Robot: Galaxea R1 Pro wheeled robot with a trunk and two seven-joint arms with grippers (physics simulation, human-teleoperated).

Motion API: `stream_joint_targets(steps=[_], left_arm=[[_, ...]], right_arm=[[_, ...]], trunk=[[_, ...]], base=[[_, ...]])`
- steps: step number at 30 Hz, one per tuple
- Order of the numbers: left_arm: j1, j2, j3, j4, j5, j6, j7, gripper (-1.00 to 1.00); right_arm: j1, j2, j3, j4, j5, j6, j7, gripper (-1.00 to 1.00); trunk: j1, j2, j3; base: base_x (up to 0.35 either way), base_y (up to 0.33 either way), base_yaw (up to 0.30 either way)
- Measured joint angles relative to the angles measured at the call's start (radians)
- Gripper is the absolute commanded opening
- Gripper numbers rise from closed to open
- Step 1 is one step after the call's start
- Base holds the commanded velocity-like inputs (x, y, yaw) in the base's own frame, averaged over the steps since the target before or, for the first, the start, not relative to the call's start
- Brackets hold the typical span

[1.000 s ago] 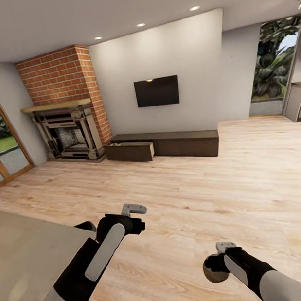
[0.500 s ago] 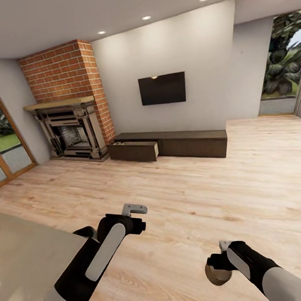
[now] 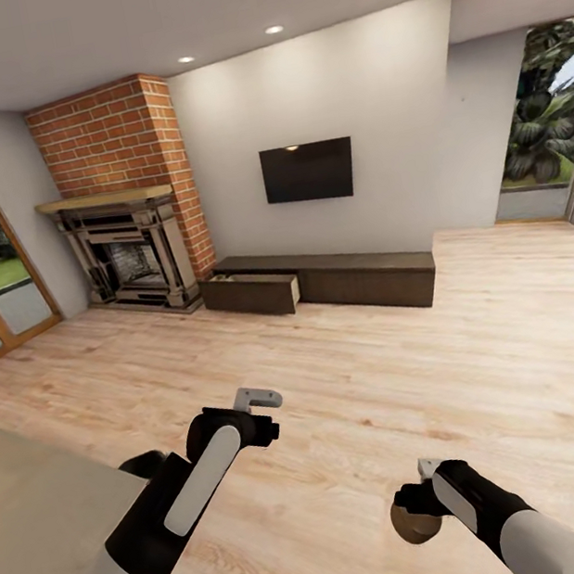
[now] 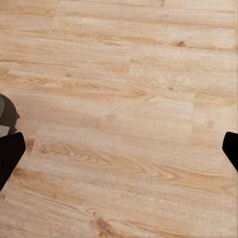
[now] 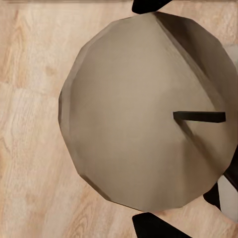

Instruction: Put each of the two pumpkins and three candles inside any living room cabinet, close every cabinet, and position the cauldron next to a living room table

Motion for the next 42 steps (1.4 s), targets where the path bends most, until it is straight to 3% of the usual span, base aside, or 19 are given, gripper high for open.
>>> stream_joint_targets(steps=[33,42], left_arm=[[0.000,-0.007,0.000,0.001,0.000,0.000,0.009,1.00],[0.000,-0.008,0.000,0.002,0.000,0.001,0.006,1.00]], right_arm=[[0.002,0.000,0.000,0.000,-0.001,-0.010,0.001,-1.00],[0.002,0.000,0.001,0.000,-0.001,-0.010,0.001,-1.00]], trunk=[[0.000,0.000,0.000],[0.000,0.000,0.001]], base=[[0.264,-0.213,0.000],[0.282,-0.064,0.094]])
